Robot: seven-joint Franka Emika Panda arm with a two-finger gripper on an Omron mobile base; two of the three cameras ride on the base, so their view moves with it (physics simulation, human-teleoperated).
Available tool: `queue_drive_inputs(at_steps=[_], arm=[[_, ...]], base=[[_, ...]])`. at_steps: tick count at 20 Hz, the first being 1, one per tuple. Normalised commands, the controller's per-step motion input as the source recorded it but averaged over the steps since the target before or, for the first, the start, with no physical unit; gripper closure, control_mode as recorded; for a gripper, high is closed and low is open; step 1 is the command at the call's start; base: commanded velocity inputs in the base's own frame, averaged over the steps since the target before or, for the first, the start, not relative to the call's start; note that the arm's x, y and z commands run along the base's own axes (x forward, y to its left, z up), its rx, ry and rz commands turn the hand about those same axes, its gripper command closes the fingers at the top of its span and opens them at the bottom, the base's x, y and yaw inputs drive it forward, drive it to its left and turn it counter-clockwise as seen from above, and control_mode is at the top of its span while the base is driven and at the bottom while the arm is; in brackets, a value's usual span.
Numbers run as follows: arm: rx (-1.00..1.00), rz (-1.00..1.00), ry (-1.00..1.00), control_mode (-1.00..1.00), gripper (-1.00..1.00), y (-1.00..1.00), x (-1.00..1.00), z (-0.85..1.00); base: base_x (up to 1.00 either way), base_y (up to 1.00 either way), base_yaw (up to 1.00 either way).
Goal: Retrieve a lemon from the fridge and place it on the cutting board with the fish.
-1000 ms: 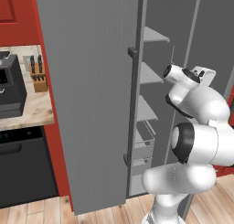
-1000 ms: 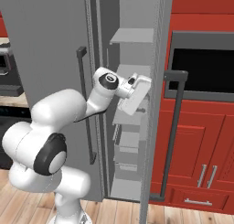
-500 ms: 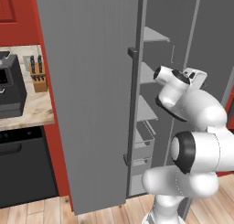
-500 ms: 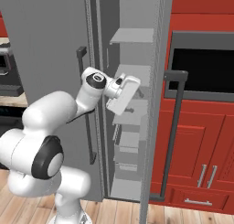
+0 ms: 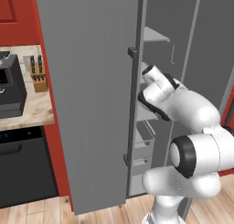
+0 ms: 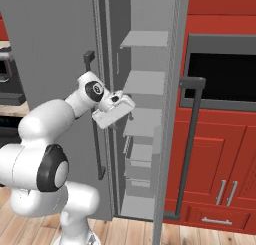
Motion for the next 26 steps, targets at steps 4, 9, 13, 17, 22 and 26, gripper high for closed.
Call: queue_drive_inputs(at_steps=[4,9,13,17,22,26], arm=[[0.71,-0.12,-0.10,-1.00,-1.00,1.00,0.21,-0.85],[0.47,-0.13,-0.33,-1.00,-1.00,0.96,0.13,-0.26],[0.12,-0.08,-0.59,-1.00,-1.00,0.73,0.00,0.07],[0.00,-0.02,-0.39,-1.00,-1.00,0.46,0.00,0.12],[0.00,-0.03,-0.02,-1.00,-1.00,0.03,0.10,0.14],[-0.01,0.02,0.00,-1.00,-1.00,0.00,0.12,0.07]], base=[[0.00,0.00,0.00],[0.00,0.00,0.00],[0.00,0.00,0.00],[0.00,0.00,0.00],[0.00,0.00,0.00],[0.00,0.00,0.00]])
